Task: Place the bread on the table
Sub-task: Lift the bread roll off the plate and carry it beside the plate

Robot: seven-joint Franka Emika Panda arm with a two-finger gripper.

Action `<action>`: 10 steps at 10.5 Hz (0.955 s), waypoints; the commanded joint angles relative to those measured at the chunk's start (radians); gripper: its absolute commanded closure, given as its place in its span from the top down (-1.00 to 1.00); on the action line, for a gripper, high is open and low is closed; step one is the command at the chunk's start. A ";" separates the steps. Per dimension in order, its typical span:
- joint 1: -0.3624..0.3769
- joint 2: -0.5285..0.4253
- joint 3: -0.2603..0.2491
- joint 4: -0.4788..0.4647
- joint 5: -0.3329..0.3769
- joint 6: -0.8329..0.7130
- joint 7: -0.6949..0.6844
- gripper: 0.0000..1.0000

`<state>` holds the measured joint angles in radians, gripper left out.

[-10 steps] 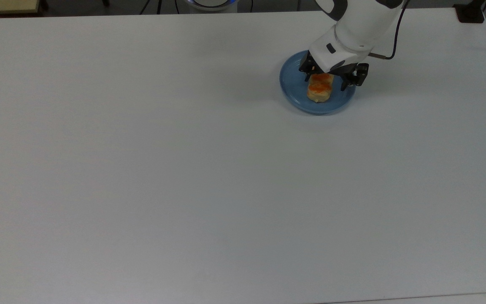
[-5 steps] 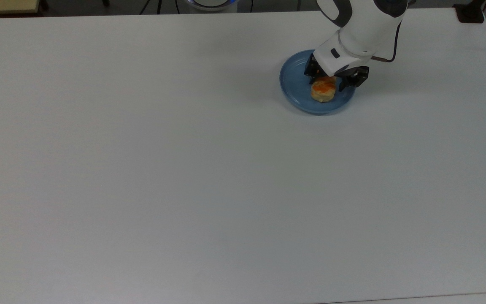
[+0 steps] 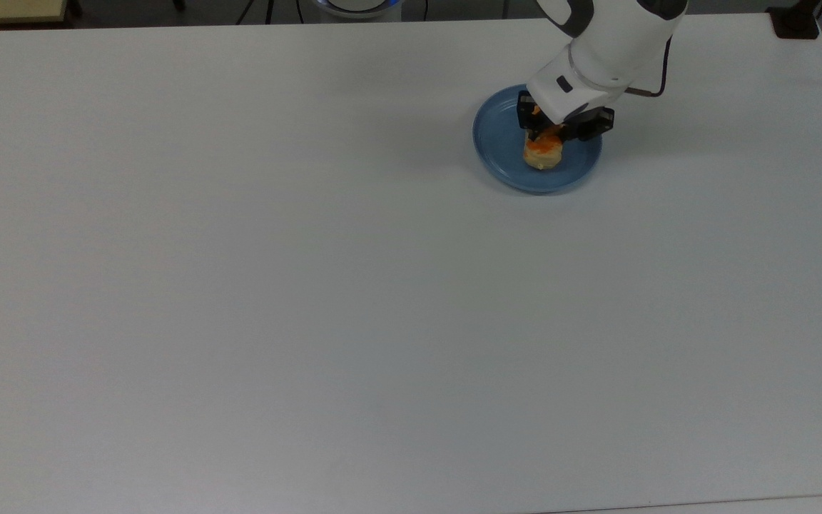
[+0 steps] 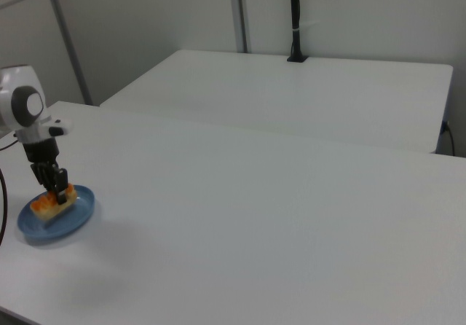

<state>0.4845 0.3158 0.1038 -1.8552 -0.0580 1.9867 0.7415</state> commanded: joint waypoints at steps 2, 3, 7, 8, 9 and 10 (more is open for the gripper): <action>-0.148 -0.101 -0.010 0.034 -0.014 -0.130 -0.267 -0.23; -0.194 -0.098 -0.010 0.037 -0.035 -0.123 -0.337 -0.22; -0.355 -0.023 -0.009 0.059 -0.083 0.022 -0.647 -0.16; -0.377 0.011 -0.010 0.071 -0.085 0.043 -0.665 -0.05; -0.383 0.049 -0.010 0.094 -0.094 0.058 -0.665 -0.03; -0.391 0.086 -0.010 0.115 -0.095 0.069 -0.663 0.06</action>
<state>0.0987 0.3166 0.0918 -1.8048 -0.1347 2.0305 0.0958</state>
